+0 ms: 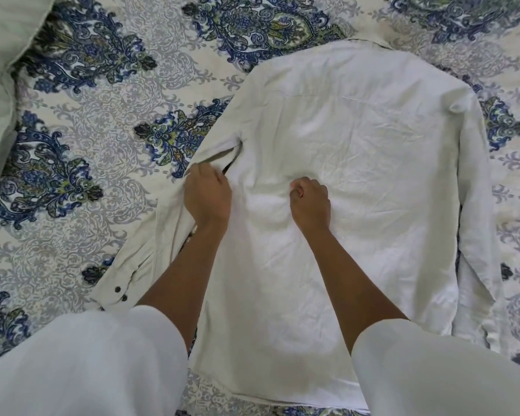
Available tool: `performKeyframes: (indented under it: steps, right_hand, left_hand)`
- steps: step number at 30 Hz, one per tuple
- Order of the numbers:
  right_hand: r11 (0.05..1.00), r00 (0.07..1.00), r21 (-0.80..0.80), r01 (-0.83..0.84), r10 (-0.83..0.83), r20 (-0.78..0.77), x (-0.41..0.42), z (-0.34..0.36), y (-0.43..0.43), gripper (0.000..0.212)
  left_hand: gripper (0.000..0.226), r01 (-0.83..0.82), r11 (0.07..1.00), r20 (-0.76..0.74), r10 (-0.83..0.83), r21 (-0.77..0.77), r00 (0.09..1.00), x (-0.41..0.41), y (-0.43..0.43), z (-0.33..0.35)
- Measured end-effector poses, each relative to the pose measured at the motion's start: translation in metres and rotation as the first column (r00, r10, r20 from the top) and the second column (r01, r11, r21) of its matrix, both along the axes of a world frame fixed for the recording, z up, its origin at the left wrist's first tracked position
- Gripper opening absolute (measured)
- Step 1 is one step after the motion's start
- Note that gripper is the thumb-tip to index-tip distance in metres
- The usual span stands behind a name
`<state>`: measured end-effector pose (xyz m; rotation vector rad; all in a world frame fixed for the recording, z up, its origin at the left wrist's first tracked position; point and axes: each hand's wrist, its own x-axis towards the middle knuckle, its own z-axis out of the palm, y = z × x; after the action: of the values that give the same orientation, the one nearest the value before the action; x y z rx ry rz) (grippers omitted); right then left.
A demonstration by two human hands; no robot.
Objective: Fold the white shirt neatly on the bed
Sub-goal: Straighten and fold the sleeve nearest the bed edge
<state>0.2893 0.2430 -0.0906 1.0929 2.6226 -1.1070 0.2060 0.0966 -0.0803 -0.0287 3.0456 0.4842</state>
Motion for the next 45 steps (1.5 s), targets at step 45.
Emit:
performKeyframes:
  steps: [45]
  right_hand:
    - [0.889, 0.933, 0.380, -0.257, 0.124, 0.339, 0.281, -0.021, -0.058, 0.056]
  left_hand:
    - [0.063, 0.709, 0.677, 0.303, -0.646, -0.199, 0.701, 0.237, -0.077, -0.028]
